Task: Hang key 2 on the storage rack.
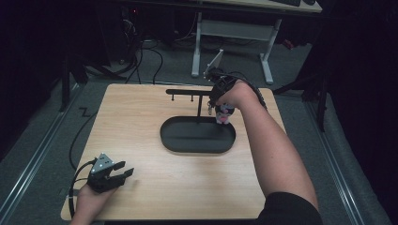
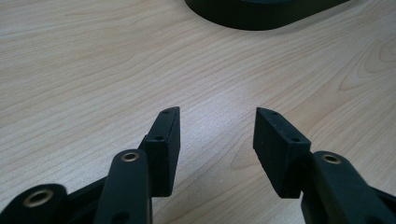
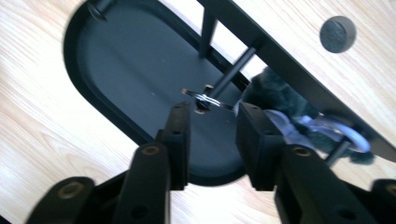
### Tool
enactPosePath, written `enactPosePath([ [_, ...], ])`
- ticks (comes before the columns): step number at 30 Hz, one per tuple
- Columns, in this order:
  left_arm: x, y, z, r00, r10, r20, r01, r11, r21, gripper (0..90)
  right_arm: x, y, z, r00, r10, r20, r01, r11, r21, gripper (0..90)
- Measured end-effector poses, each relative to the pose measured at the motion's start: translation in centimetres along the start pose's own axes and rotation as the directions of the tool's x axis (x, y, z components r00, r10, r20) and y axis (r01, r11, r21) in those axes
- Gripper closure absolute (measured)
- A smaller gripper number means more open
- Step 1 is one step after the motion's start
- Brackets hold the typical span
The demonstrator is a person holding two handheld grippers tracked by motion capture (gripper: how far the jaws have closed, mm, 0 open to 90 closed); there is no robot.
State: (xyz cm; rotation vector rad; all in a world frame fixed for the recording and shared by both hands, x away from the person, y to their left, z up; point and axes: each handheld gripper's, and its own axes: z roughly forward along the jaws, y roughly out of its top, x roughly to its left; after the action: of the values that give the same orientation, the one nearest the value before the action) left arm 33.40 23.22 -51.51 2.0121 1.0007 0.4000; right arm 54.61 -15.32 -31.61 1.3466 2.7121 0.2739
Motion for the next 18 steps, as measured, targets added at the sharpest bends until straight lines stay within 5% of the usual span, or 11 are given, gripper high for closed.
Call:
enactPosePath([
  [2, 0.0, 0.0, 0.0, 1.0, 0.001, 0.004, -0.001, 1.0, 0.003, 51.9, 0.2, 0.1, 0.2, 0.9989, 0.045, -0.014, -0.045, 0.999, -0.003, 60.8],
  [12, 0.0, 0.0, 0.0, 1.0, 0.001, 0.006, -0.001, 1.0, 0.0, 51.8, 0.4, 0.8, 1.1, 0.9969, 0.078, 0.01, -0.078, 0.997, -0.025, 63.0],
  [18, 0.0, 0.0, 0.0, 1.0, 0.001, 0.01, -0.002, 1.0, 0.002, 51.8, 0.5, 0.9, 0.9, 0.9948, 0.101, 0.014, -0.1, 0.994, -0.044, 51.4],
])
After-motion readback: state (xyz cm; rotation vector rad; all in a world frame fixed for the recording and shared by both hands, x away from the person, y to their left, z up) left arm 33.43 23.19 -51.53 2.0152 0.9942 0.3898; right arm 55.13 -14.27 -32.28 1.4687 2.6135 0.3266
